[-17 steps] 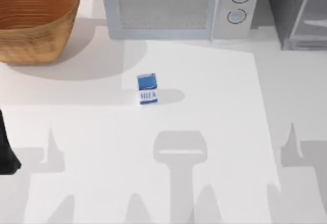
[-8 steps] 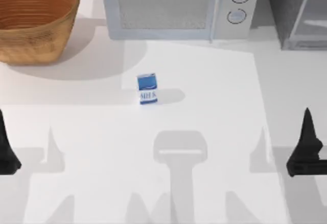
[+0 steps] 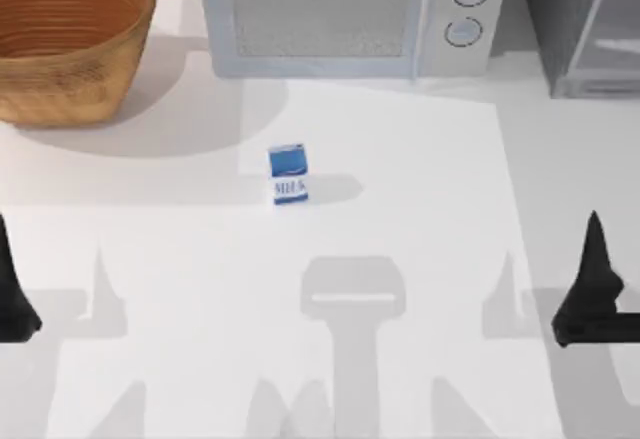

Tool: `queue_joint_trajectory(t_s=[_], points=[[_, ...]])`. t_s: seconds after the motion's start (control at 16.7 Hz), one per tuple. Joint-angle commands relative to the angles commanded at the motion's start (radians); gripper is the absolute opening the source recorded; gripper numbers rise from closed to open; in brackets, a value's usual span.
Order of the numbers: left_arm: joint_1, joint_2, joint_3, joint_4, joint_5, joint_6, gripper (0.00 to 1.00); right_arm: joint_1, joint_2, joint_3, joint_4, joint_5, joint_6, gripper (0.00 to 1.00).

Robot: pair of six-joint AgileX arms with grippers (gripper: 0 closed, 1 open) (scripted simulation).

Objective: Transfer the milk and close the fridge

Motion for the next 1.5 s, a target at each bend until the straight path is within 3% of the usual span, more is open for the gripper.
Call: queue_joint_trajectory(t_s=[0.36, 1.14, 1.5], points=[[0.000, 0.000, 0.000, 0.000, 0.000, 0.000, 1.00, 0.022, 0.287, 0.200, 0.140, -0.009, 0.003, 1.00], [0.000, 0.000, 0.000, 0.000, 0.000, 0.000, 1.00, 0.030, 1.533, 0.922, 0.589, -0.117, -0.004, 1.00], [0.000, 0.000, 0.000, 0.000, 0.000, 0.000, 1.00, 0.017, 1.719, 1.059, 0.664, -0.151, -0.006, 1.00]])
